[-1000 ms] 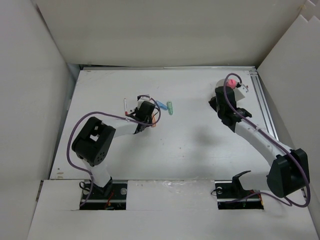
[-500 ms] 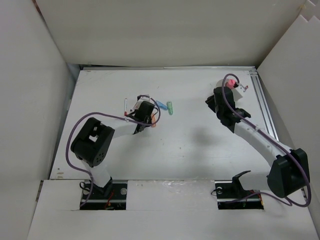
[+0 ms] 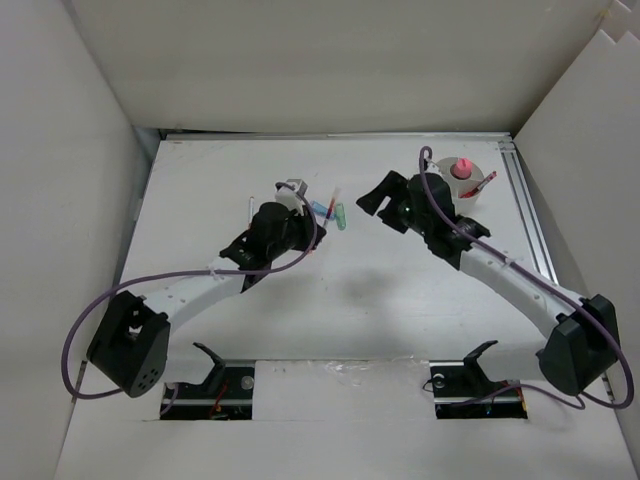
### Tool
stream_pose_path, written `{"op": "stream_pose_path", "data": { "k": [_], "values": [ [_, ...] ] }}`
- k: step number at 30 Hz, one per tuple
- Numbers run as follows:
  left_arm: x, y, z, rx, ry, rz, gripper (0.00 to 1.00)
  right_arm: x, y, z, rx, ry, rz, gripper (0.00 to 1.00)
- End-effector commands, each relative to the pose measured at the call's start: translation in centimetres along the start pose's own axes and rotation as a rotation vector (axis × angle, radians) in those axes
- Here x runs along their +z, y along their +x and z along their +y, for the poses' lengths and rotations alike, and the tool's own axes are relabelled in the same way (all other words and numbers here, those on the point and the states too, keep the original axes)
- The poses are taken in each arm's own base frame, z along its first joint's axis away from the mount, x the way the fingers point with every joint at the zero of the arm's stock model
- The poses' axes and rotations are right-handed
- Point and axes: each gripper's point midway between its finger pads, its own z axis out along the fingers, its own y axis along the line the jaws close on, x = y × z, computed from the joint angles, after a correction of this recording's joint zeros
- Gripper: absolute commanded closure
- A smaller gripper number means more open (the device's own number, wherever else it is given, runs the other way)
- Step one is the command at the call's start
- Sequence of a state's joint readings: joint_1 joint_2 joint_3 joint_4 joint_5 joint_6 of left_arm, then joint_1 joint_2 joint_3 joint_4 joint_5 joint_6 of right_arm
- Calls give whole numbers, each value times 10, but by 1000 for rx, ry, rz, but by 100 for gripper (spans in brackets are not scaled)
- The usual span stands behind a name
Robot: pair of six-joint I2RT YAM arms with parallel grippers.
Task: Sort the stationery into containers
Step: Pick up the pen from the center of the board.
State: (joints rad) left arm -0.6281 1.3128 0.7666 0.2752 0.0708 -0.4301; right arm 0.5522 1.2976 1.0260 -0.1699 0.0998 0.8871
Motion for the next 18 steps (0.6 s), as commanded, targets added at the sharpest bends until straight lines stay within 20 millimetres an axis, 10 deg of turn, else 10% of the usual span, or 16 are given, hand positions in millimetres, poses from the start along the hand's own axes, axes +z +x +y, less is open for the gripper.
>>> {"op": "stream_pose_path", "data": {
  "k": [1, 10, 18],
  "values": [
    [-10, 7, -34, -1, 209, 12, 100, -3, 3, 41, -44, -168, 66, 23],
    [-24, 7, -63, 14, 388, 10, 100, 18, 23, 52, -52, -227, 152, 23],
    [-28, 6, -68, 21, 420, 4, 100, 33, 32, 47, -32, -210, 180, 54]
  ]
}}
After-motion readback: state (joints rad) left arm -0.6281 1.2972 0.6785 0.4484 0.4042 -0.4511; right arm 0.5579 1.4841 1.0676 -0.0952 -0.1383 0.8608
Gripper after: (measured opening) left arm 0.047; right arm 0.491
